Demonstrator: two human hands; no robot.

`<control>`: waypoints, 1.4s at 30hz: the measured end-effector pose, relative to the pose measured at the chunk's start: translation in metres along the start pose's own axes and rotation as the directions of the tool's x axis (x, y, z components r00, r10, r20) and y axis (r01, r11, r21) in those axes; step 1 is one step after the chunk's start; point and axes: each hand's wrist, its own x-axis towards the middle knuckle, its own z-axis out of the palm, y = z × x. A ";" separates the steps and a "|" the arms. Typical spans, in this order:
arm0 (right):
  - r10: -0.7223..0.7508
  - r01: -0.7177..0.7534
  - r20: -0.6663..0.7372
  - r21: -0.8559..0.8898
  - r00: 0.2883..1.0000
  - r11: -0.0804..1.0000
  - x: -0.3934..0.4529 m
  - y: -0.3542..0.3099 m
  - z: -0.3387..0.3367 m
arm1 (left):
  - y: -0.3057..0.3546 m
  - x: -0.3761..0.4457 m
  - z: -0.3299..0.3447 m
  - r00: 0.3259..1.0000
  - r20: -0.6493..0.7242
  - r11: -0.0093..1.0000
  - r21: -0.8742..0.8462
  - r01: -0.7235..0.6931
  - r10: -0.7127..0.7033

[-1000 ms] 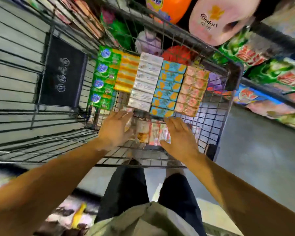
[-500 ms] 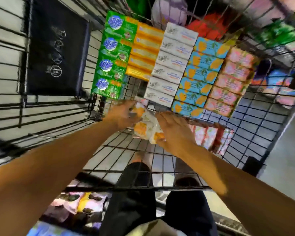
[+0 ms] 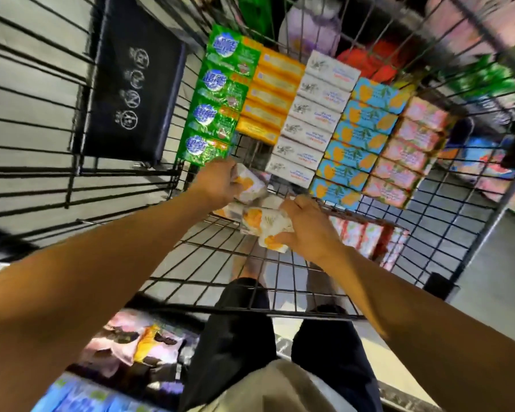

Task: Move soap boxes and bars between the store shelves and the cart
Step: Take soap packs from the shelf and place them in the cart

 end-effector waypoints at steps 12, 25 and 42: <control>0.334 -0.054 -0.299 0.669 0.894 0.741 -0.114 -0.027 -0.103 | 0.071 -0.124 -0.072 0.962 -0.205 0.664 -0.747 -0.034 -0.182; 0.662 0.377 -0.457 0.885 0.594 0.272 -0.281 0.010 -0.103 | 0.235 -0.218 -0.054 0.952 -0.227 0.503 -0.810 -0.301 0.205; 0.867 0.814 -0.473 0.560 0.159 0.156 -0.587 0.231 -0.037 | 0.524 -0.366 0.199 0.788 -0.246 0.531 -0.623 -0.574 0.565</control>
